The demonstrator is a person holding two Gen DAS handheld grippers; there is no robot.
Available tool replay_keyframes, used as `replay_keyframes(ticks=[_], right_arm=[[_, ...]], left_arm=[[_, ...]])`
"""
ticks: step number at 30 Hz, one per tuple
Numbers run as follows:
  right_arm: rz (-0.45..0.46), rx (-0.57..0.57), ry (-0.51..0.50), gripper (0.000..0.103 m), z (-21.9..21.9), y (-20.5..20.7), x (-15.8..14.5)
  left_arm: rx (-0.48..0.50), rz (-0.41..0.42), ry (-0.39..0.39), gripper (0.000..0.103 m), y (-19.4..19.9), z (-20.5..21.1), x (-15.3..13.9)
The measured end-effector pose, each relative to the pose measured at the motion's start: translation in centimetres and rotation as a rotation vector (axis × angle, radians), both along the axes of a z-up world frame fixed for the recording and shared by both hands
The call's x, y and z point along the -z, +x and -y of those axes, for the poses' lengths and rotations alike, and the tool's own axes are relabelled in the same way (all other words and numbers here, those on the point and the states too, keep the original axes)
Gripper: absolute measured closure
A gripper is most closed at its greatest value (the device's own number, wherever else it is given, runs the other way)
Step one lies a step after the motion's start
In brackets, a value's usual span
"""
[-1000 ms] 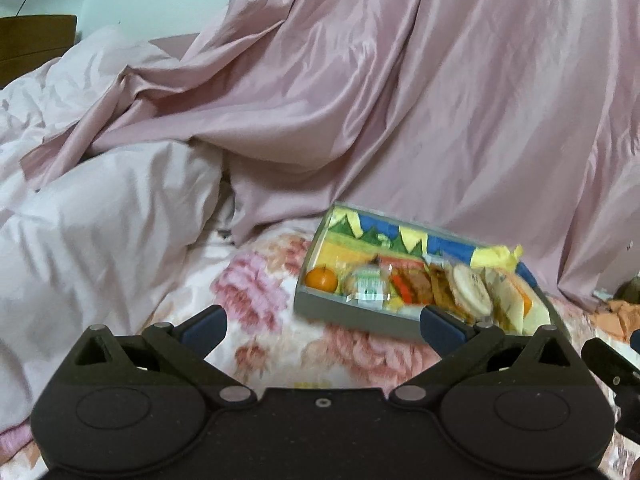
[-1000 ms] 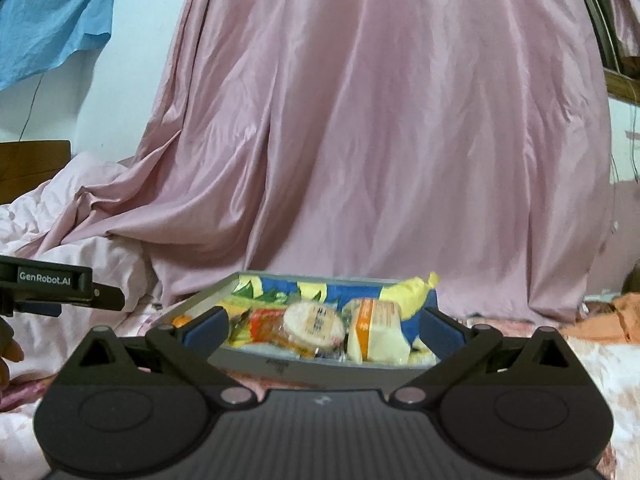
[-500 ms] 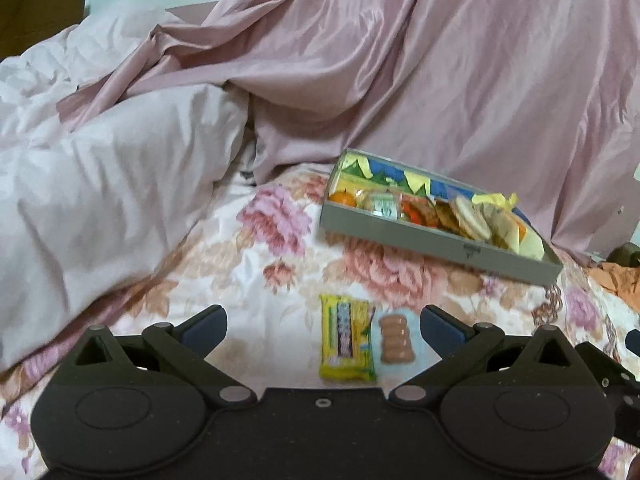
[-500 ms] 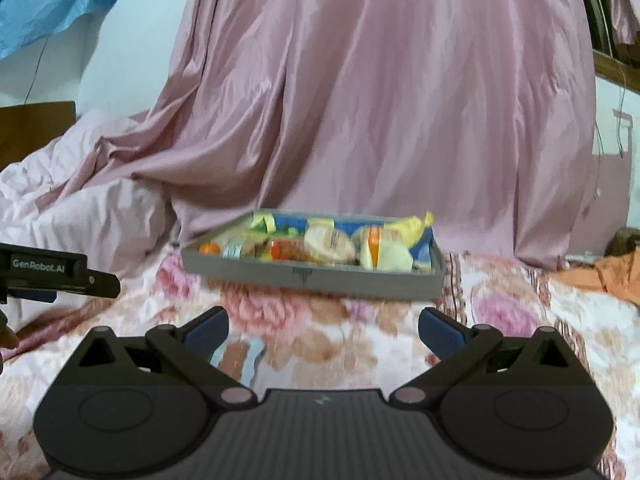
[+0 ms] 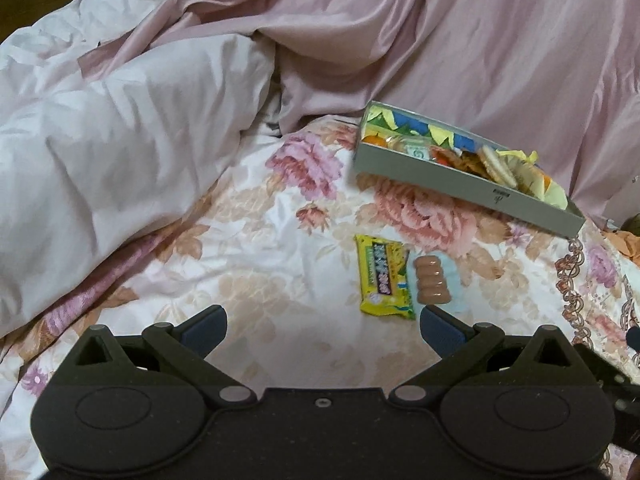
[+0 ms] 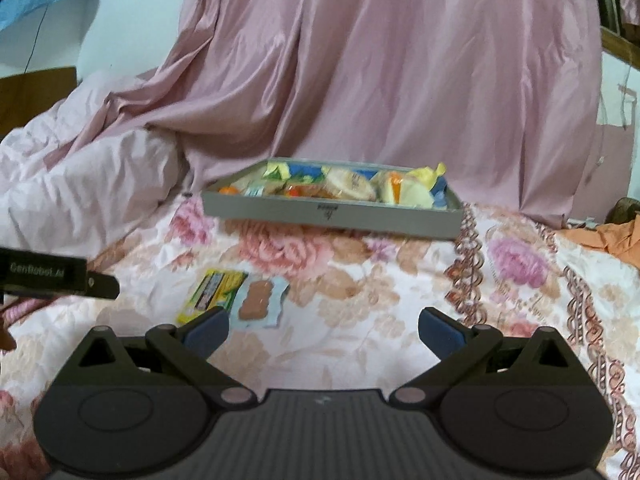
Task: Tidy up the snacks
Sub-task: 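Lift both open tools out of the box toward the remaining snacks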
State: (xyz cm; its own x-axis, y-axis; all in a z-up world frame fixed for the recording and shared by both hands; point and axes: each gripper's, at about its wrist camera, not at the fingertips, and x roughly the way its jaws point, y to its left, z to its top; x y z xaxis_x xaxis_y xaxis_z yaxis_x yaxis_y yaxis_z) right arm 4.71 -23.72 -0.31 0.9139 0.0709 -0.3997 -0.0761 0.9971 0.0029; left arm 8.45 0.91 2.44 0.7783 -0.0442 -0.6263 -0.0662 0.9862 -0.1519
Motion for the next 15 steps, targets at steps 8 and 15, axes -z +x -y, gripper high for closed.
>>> replay_keyframes(ticks=[8,15], right_arm=[[-0.053,-0.02,-0.017,0.0,-0.9,1.0,1.6],[-0.075,-0.028,-0.017,0.0,-0.9,2.0,2.3]], left_arm=[[-0.017,-0.02,0.045,0.001,1.0,-0.4,1.0],[-0.015,-0.045,0.082,0.001,1.9,-0.3,2.1]])
